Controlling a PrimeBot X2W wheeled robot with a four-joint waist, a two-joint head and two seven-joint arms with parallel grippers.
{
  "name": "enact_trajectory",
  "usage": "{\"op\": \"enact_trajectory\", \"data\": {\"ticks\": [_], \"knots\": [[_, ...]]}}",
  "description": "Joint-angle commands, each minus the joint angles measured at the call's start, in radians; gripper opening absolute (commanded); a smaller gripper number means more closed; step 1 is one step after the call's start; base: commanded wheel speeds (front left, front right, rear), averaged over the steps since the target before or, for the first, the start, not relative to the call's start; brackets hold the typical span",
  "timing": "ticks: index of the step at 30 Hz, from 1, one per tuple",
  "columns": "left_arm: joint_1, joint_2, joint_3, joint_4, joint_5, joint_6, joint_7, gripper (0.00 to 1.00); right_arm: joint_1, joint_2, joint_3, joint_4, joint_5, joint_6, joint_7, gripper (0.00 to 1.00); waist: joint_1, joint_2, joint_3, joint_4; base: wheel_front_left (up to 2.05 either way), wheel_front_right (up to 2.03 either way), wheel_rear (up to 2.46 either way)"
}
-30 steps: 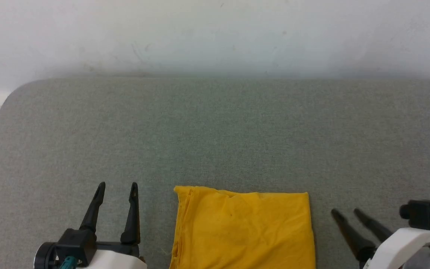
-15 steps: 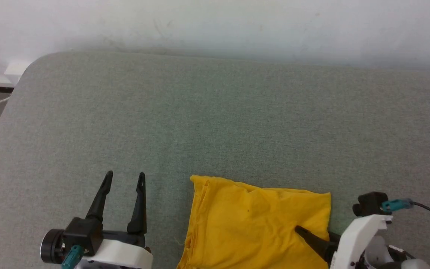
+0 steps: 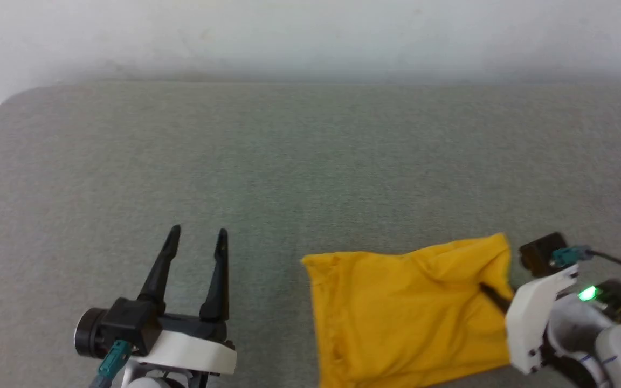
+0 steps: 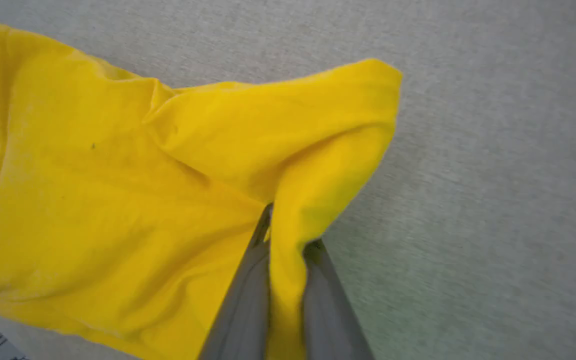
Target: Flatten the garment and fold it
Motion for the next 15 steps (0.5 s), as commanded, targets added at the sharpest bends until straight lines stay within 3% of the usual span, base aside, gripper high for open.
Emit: {"op": "enact_trajectory", "data": {"ticks": [1,8,15], "knots": [[-0.022,-0.002,-0.013,-0.002,-0.006,0.005,-0.005,1.0,-0.036,-0.055,0.015,-0.015,-0.034,-0.002,-0.009,0.0,-0.0001,0.0,0.021,-0.084,0.0,0.0,0.0],[-0.076,-0.002,-0.05,-0.001,0.0,0.012,-0.005,1.0,-0.164,-0.309,0.091,-0.061,-0.115,-0.002,0.01,0.0,-0.0001,0.0,0.099,-0.229,0.0,0.0,0.0],[-0.171,-0.002,-0.072,0.002,0.021,-0.008,-0.005,1.0,-0.251,-0.493,0.067,-0.001,-0.121,-0.002,-0.071,0.0,-0.0001,0.0,0.219,-0.297,0.0,0.0,0.0]]}}
